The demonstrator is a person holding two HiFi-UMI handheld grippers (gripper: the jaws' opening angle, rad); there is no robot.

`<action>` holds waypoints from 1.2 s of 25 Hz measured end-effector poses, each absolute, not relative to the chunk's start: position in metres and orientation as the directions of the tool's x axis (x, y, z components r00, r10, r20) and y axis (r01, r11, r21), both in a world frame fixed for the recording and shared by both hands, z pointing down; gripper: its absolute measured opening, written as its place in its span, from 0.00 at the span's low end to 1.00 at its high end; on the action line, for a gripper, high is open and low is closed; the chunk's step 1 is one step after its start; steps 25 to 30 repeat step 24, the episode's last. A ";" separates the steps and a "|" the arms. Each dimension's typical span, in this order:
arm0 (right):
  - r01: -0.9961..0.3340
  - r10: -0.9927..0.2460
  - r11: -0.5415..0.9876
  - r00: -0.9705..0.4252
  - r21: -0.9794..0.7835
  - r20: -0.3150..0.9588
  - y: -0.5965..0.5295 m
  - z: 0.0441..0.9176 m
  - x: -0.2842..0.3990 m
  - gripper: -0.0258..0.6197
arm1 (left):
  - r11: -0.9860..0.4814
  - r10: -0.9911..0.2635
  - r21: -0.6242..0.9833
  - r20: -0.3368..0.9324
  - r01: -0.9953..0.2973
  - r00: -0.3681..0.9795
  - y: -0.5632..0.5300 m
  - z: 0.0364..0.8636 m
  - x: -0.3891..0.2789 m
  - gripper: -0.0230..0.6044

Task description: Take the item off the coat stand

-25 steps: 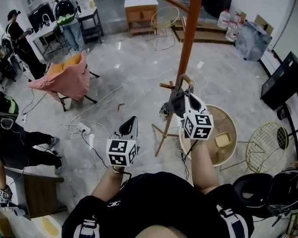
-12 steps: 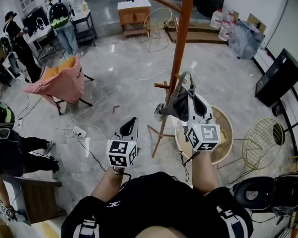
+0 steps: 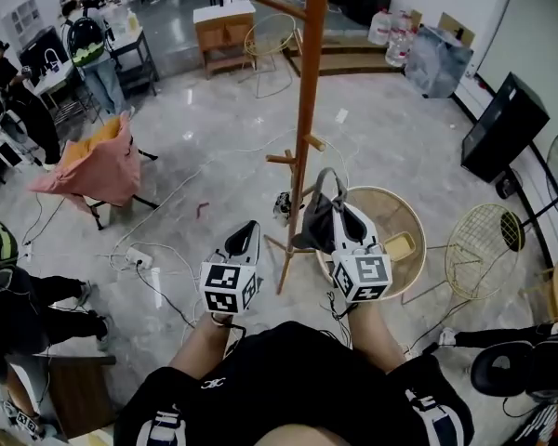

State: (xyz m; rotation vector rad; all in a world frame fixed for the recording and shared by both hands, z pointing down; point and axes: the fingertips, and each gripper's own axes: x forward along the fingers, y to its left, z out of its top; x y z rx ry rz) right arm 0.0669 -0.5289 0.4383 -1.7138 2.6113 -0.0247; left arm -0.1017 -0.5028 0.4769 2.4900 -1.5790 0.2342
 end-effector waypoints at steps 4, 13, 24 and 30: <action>-0.921 -0.921 0.389 -0.389 -0.021 0.007 -0.523 0.447 0.074 0.08 | -0.432 -0.871 0.070 0.227 -0.899 0.436 -0.503 0.479 -0.093 0.06; -0.928 -0.929 0.371 -0.371 -0.029 0.008 -0.515 0.445 0.079 0.08 | -0.450 -0.862 0.064 0.230 -0.891 0.452 -0.500 0.476 -0.090 0.06; -0.928 -0.929 0.370 -0.370 -0.046 -0.003 -0.506 0.443 0.082 0.08 | -0.455 -0.859 0.057 0.234 -0.888 0.455 -0.492 0.476 -0.086 0.06; -0.928 -0.929 0.370 -0.370 -0.046 -0.003 -0.506 0.443 0.082 0.08 | -0.455 -0.859 0.057 0.234 -0.888 0.455 -0.492 0.476 -0.086 0.06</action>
